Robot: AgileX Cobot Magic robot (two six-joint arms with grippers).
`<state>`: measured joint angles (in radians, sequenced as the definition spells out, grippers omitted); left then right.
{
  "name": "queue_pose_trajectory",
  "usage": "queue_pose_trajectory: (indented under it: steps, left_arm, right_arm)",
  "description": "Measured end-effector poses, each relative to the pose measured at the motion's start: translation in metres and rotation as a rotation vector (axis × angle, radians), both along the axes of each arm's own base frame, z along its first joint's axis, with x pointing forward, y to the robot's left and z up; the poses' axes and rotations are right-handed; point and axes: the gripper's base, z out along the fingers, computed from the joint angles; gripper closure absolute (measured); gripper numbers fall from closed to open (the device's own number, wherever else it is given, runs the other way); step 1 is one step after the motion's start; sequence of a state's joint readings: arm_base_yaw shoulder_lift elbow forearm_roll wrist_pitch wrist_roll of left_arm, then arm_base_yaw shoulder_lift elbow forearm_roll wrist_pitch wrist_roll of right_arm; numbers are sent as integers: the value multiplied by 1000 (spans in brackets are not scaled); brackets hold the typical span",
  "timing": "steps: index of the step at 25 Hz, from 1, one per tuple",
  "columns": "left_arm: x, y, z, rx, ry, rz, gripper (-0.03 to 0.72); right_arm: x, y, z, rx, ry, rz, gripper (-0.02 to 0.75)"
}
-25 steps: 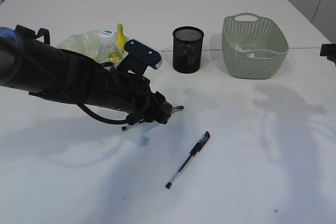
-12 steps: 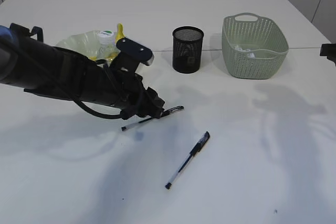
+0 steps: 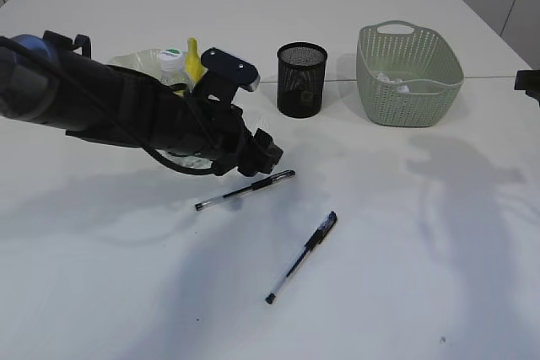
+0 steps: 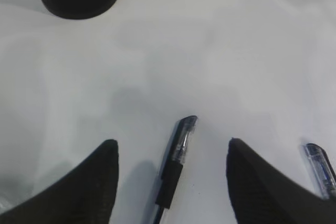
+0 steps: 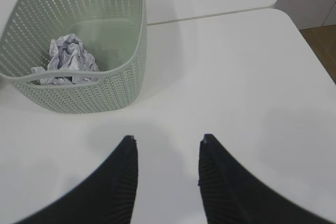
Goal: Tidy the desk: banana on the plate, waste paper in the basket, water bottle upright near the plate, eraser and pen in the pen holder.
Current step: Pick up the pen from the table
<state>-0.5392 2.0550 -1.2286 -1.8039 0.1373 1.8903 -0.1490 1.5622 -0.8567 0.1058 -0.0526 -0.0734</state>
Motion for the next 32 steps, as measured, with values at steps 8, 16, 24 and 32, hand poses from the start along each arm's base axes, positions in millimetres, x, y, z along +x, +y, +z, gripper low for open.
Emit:
queue_pose_trajectory:
  steps: [8, 16, 24, 32]
  left_arm:
    - [8, -7, 3, -25, -17, -18, 225]
    - [10, -10, -29, -1, 41, -34, 224]
    - [10, -11, -39, 7, 60, -37, 223]
    - [10, -11, -39, 27, 48, -60, 224]
  right_arm:
    - [0, 0, 0, 0, 0, 0, 439]
    - [0, 0, 0, 0, -2, 0, 432]
    - [0, 0, 0, 0, -2, 0, 438]
    - [0, 0, 0, -2, -2, 1, 438]
